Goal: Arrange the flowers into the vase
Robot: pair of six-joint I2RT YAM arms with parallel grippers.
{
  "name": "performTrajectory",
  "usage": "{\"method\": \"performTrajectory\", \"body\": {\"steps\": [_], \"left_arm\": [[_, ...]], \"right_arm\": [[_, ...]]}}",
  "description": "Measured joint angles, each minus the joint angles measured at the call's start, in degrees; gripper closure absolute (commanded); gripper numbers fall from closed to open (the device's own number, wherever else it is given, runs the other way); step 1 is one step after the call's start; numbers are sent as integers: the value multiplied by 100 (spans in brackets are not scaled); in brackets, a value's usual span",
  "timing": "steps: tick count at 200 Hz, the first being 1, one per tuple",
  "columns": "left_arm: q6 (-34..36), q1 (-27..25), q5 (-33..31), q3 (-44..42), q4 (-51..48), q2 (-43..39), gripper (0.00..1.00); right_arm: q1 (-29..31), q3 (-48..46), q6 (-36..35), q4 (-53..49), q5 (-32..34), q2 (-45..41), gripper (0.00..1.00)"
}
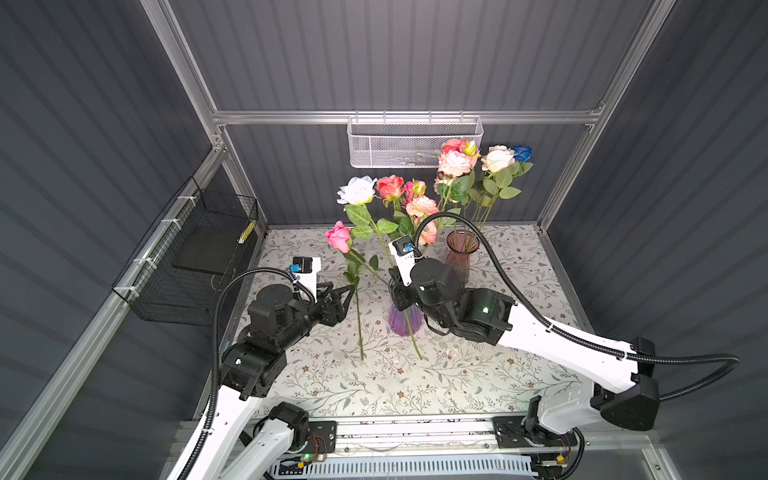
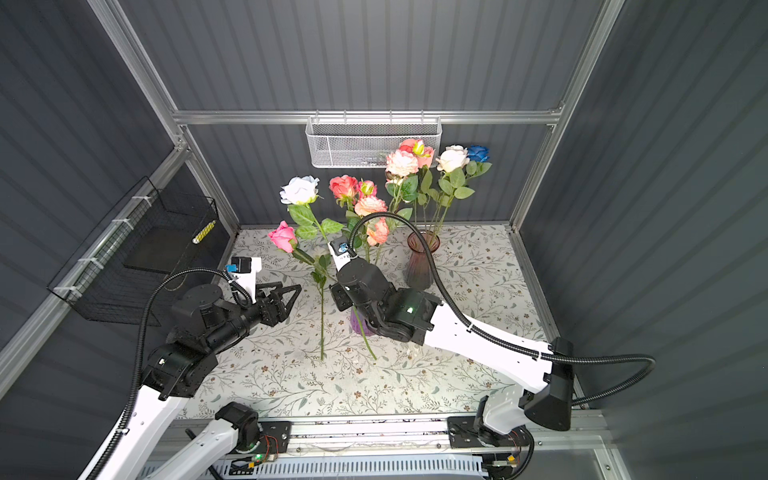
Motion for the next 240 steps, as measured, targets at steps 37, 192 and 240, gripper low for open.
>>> {"method": "performTrajectory", "body": {"steps": [37, 192, 240], "left_arm": [[2, 0, 2, 42, 13, 42, 32], [151, 0, -170, 140, -221, -199, 0], [175, 0, -341, 146, -457, -433, 1]], "right_arm": [[39, 142, -251, 212, -4, -243, 91], [-297, 1576, -2072, 1556, 199, 402, 92], [-400, 656, -1974, 1886, 177, 415, 91]]}}
